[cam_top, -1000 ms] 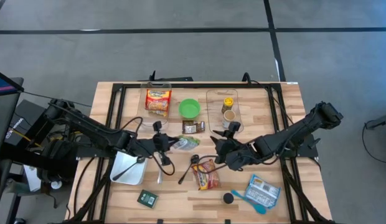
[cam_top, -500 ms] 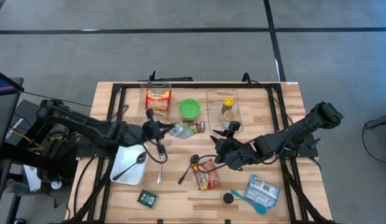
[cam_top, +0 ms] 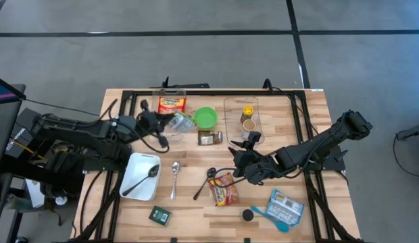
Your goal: Pick & Place Food Item
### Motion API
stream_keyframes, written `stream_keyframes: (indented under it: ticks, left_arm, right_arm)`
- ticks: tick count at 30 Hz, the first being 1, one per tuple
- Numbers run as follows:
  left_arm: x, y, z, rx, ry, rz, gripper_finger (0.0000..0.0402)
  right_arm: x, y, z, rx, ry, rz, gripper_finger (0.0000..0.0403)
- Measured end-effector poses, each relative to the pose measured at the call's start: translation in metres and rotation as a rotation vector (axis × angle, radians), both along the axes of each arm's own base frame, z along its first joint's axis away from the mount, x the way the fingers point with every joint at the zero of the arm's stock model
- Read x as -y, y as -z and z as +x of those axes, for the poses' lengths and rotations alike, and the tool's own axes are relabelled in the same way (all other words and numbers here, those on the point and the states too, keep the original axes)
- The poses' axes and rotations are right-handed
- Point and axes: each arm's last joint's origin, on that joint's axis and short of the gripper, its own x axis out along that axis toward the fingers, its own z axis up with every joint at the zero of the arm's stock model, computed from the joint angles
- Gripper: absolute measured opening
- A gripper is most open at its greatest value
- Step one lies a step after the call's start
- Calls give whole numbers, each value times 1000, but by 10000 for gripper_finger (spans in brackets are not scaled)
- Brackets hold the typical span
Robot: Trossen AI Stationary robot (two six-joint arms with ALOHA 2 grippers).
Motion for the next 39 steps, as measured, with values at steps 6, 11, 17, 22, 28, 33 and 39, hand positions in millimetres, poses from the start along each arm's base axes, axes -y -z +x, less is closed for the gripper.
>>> stream_keyframes:
  ticks: [6,11,17,22,28,33,39]
  left_arm:
    - [-14,-3,-13,-5,-74,0,1]
    - [-23,-1,-18,-35,-137,-1,1]
    - [-33,6,-21,-86,-208,-33,1]
    - [-43,13,-25,-105,-283,-70,1]
    - [-57,34,-28,-149,-372,-81,0]
    - [-69,46,-30,-100,-442,-84,0]
    - [-77,60,-30,-41,-408,-149,0]
  right_arm:
    - [0,0,0,0,0,0,118]
    - [0,0,0,0,0,0,118]
    - [0,0,0,0,0,0,118]
    - [0,0,0,0,0,0,118]
    - [0,0,0,0,0,0,118]
    - [0,0,0,0,0,0,118]
    - [0,0,0,0,0,0,118]
